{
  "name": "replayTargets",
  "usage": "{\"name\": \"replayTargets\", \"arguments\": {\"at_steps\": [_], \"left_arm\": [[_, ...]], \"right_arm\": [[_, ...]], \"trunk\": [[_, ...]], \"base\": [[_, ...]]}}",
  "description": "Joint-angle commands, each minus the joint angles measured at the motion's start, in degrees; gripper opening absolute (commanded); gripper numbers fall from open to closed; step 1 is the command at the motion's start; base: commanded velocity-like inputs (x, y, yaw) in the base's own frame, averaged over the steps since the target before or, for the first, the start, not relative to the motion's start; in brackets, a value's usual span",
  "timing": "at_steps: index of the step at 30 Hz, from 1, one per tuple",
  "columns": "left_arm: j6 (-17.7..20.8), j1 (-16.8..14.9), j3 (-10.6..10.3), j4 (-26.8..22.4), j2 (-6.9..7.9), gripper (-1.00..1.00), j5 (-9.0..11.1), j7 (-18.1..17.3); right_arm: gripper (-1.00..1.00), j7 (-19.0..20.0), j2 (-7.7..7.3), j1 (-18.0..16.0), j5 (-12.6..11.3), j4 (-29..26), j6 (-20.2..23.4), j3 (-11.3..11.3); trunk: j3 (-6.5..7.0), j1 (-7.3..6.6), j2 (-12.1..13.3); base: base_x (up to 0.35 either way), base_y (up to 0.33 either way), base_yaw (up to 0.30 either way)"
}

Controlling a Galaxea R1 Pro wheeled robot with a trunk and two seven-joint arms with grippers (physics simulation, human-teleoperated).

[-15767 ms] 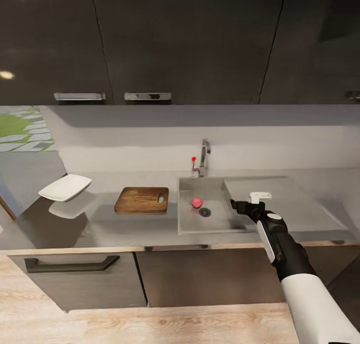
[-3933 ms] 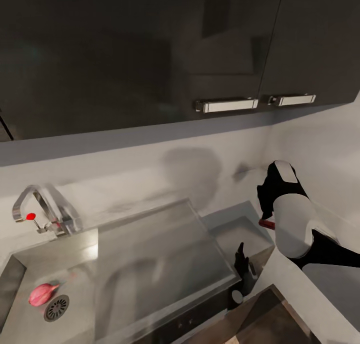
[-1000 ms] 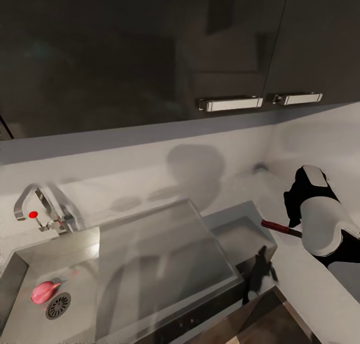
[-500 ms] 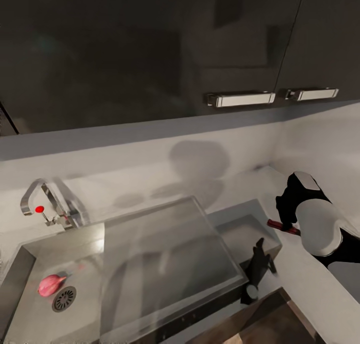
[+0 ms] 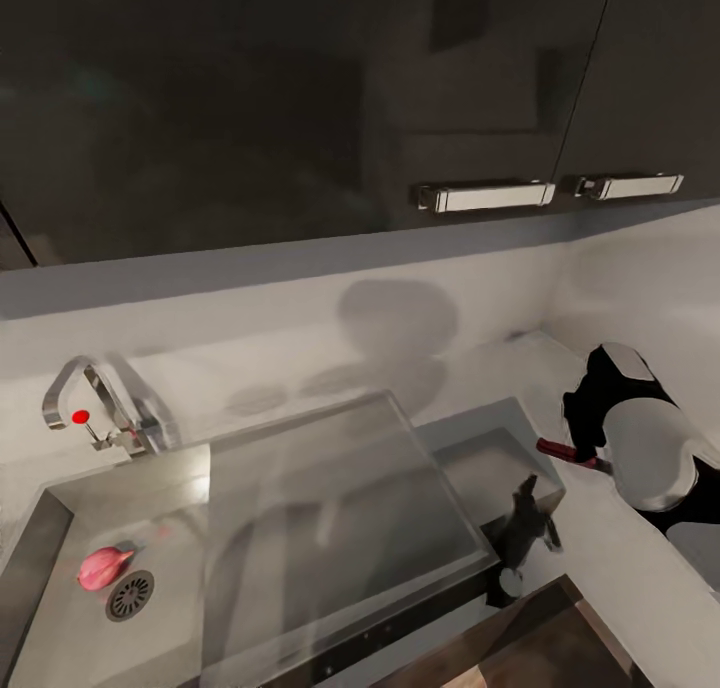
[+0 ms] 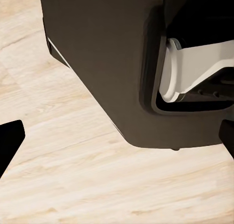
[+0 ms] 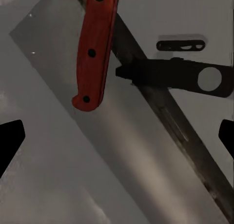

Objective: In the kitchen, take the Vidalia onion out of the sink, dice it on the chopping board with the paring knife, put the diced onion into the bowl on the countertop, then place both the paring knife and the chopping board into the sink.

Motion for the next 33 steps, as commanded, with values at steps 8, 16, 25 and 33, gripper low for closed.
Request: {"name": "replayTargets", "arguments": {"at_steps": [8,16,25,33], "left_arm": [[-0.01,0.02,-0.01,-0.1,0.0,1.0,0.02,-0.05],[-0.01,0.02,-0.01,-0.1,-0.05,1.0,0.02,-0.04],[-0.01,0.02,-0.02,-0.1,-0.09,1.0,0.02,-0.05],[-0.01,0.02,-0.04,-0.12,-0.17,1.0,0.02,-0.04]], "right_arm": [[1.0,-0.34,-4.03,-0.12,0.06,-0.07,0.61,-0.17],[1.0,-0.24,-4.34,-0.13,0.06,-0.07,0.58,-0.17],[1.0,0.38,-3.71,-0.13,0.06,-0.07,0.58,-0.07],[1.0,0.47,-3.58,-0.13,0.06,-0.07,0.58,-0.07]], "trunk": [[-0.11,0.03,-0.1],[-0.53,0.03,-0.1],[-1.34,0.03,-0.1],[-1.79,0.03,-0.1]], "base": [[0.0,0.0,0.003],[0.0,0.0,0.014],[0.0,0.0,0.0],[0.0,0.0,0.0]]}}
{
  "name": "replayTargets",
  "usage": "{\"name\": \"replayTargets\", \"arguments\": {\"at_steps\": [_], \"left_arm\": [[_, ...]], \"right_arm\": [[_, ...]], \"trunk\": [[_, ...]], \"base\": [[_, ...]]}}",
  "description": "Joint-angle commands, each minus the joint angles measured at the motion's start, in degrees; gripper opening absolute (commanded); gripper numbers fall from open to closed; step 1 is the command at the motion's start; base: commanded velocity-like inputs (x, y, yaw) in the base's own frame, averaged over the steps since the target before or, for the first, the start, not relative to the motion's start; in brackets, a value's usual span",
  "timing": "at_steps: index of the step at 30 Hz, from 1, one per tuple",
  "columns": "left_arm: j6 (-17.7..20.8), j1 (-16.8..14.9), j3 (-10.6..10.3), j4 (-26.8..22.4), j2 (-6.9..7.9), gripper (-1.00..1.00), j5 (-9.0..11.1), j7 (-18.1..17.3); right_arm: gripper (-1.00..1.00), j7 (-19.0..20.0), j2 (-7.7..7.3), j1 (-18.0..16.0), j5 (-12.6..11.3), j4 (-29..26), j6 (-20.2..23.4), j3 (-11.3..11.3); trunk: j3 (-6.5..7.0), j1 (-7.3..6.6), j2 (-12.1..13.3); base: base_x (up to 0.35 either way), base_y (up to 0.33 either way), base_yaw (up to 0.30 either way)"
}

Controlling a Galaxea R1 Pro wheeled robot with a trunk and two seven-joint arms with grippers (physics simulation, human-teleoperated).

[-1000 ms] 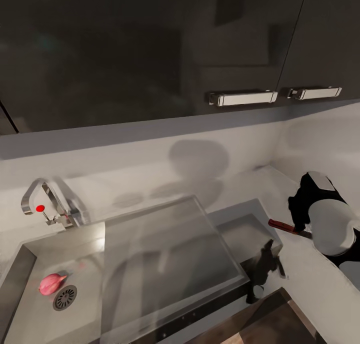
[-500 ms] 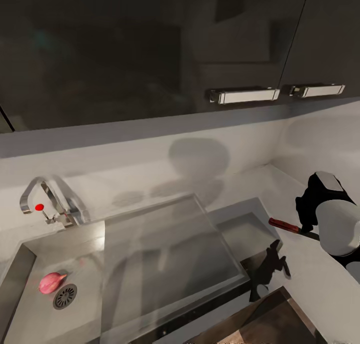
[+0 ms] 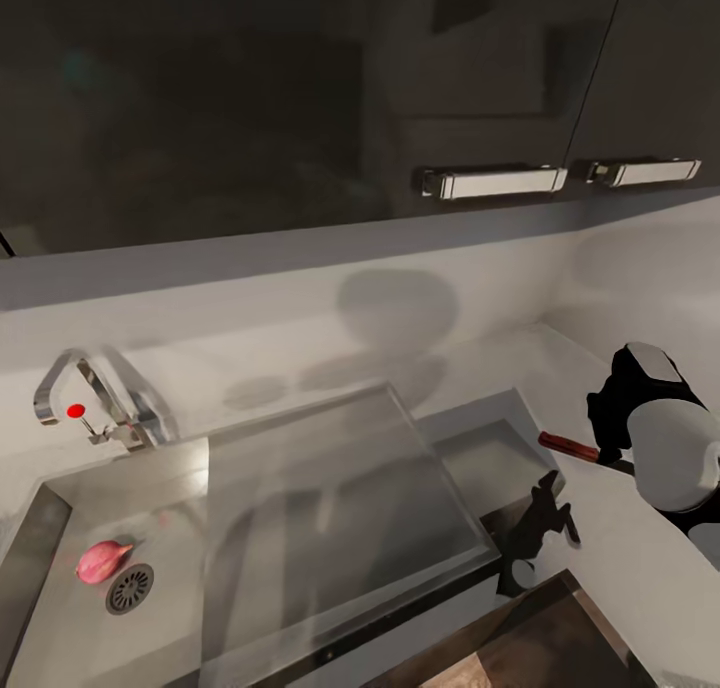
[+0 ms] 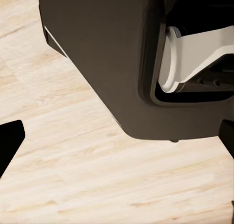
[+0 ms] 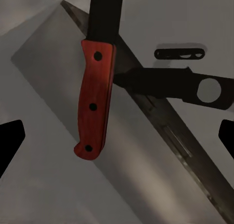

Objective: In the kitchen, take the Vidalia onion out of the sink, dice it on the chopping board with the paring knife, put the diced onion into the bowl on the countertop, then place both the paring knife and the chopping board into the sink.

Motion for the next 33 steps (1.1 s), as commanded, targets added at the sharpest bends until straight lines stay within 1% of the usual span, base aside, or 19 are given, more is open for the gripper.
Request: {"name": "replayTargets", "arguments": {"at_steps": [1,17,23,28,30,33], "left_arm": [[-0.01,0.03,0.0,-0.11,0.0,1.0,0.02,-0.05],[-0.01,0.03,-0.03,-0.1,-0.09,1.0,0.02,-0.05],[-0.01,0.03,0.01,-0.1,-0.1,1.0,0.02,-0.05],[-0.01,0.03,0.0,-0.11,-0.1,1.0,0.02,-0.05],[-0.01,0.03,-0.01,-0.1,-0.1,1.0,0.02,-0.05],[-0.01,0.03,-0.02,-0.11,-0.1,1.0,0.02,-0.05]], "right_arm": [[1.0,-0.23,0.01,-0.05,0.08,-0.07,0.6,-0.2],[1.0,-0.18,0.05,-0.05,0.01,-0.07,0.6,-0.2],[1.0,2.3,0.18,-0.05,-0.01,-0.07,0.66,-0.2],[1.0,2.74,0.27,-0.05,0.0,-0.07,0.67,-0.2],[1.0,2.75,0.63,-0.05,-0.01,-0.07,0.67,-0.2],[1.0,2.82,1.78,-0.05,0.01,-0.07,0.62,-0.19]], "trunk": [[-0.15,0.03,-0.1],[-1.4,0.03,-0.1],[-1.46,0.03,-0.1],[-1.46,0.03,-0.1],[-1.46,0.03,-0.1],[-1.5,0.03,-0.1]], "base": [[0.0,0.0,0.0],[0.0,0.0,0.0],[0.0,0.0,0.0],[0.0,0.0,0.0],[0.0,0.0,0.0],[0.0,0.0,0.0]]}}
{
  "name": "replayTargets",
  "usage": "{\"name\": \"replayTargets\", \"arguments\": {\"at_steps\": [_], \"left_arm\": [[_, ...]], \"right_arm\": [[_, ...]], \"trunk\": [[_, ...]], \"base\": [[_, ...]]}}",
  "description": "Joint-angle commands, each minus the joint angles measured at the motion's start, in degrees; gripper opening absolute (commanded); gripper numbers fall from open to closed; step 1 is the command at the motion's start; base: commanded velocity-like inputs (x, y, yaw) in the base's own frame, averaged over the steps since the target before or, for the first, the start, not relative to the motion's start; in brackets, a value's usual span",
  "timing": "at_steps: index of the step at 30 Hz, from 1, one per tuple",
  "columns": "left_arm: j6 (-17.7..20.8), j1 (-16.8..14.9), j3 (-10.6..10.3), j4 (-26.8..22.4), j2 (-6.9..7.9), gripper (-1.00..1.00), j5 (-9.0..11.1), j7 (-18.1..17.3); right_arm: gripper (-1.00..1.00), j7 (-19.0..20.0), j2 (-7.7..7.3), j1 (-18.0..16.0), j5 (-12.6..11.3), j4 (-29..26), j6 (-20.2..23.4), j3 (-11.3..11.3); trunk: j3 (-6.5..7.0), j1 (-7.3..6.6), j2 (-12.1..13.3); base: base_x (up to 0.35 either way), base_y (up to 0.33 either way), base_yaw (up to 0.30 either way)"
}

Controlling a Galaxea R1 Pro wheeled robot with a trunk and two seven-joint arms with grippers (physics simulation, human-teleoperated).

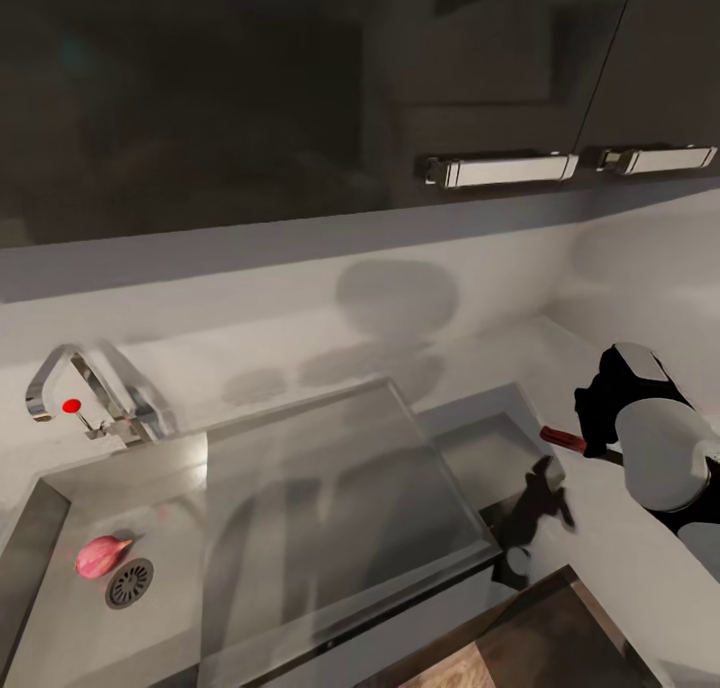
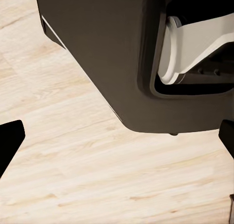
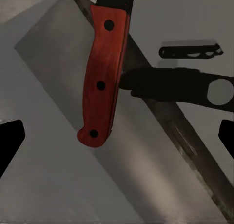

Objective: In the kitchen, take the Vidalia onion out of the sink, dice it on the chopping board with the paring knife, put the diced onion into the bowl on the countertop, then place both the paring knife and the chopping board into the sink.

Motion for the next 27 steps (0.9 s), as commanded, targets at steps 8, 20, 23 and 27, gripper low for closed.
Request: {"name": "replayTargets", "arguments": {"at_steps": [8,20,23,27], "left_arm": [[-0.01,0.03,0.02,-0.11,0.0,1.0,0.02,-0.05],[-0.01,0.03,0.04,-0.11,0.0,1.0,0.02,-0.04],[-0.01,0.03,0.04,-0.11,0.0,1.0,0.02,-0.05],[-0.01,0.03,0.04,-0.11,0.0,1.0,0.02,-0.05]], "right_arm": [[1.0,0.04,0.73,-0.05,0.09,-0.08,0.56,-0.11],[1.0,0.93,0.65,-0.05,0.09,-0.13,0.59,0.23],[1.0,0.94,0.6,-0.05,0.09,-0.15,0.59,0.24],[1.0,0.95,0.55,-0.05,0.09,-0.17,0.59,0.23]], "trunk": [[-0.73,0.03,-0.1],[-1.83,0.03,-0.1],[-2.1,0.03,-0.1],[-2.47,0.03,-0.1]], "base": [[0.0,0.0,0.0],[0.0,0.0,0.0],[0.0,0.0,0.0],[0.0,0.0,0.0]]}}
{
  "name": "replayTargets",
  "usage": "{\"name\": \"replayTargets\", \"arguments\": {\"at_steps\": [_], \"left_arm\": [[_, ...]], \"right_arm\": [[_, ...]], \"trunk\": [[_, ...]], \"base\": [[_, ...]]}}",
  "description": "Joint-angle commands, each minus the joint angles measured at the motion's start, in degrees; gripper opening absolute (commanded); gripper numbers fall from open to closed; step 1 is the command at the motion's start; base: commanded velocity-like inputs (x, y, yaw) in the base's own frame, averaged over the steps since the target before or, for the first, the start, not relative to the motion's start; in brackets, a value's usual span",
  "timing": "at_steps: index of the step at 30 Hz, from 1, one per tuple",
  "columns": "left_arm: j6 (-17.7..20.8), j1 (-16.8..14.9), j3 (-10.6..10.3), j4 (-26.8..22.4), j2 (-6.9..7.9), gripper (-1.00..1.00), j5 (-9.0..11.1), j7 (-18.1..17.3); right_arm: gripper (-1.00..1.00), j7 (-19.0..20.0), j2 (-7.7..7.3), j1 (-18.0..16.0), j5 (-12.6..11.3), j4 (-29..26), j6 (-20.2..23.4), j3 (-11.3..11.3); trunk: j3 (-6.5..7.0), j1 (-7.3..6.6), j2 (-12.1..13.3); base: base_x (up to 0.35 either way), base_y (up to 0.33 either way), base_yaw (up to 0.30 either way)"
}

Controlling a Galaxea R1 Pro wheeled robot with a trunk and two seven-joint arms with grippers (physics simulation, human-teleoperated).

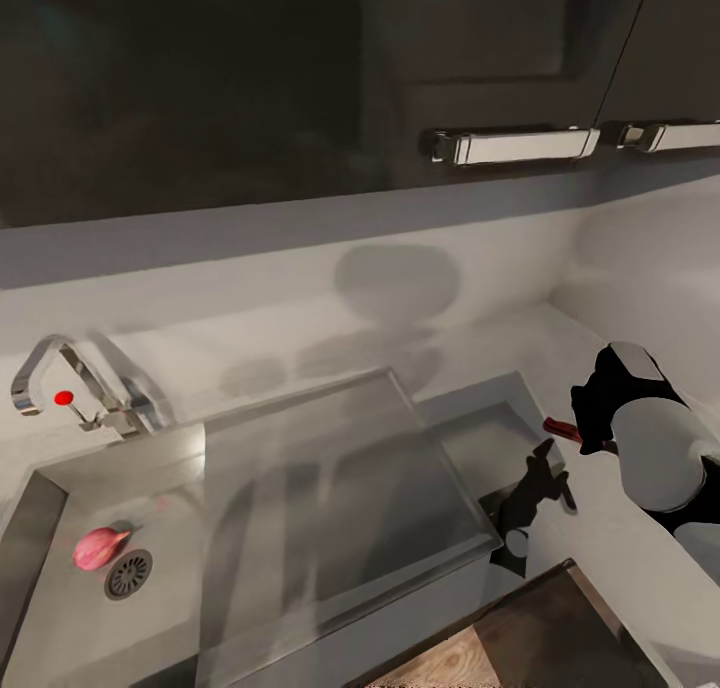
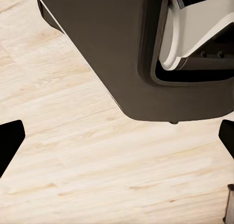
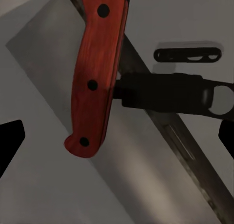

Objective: In the kitchen, take the Vidalia onion out of the sink, dice it on the chopping board with the paring knife, put the diced onion into the bowl on the countertop, then place both the paring knife and the chopping board into the sink.

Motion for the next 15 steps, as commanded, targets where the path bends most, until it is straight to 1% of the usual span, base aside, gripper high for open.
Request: {"name": "replayTargets", "arguments": {"at_steps": [1,15], "left_arm": [[-0.01,0.03,-0.02,-0.11,0.0,1.0,0.02,-0.05],[-0.01,0.03,-0.03,-0.11,0.0,1.0,0.02,-0.05]], "right_arm": [[1.0,-0.23,0.01,-0.04,0.11,-0.1,0.6,-0.21],[1.0,-0.23,-0.51,-0.04,0.11,-0.52,0.6,-0.2]], "trunk": [[-0.18,0.03,-0.1],[-1.47,0.03,-0.1]], "base": [[0.0,0.0,0.0],[0.0,0.0,0.0]]}}
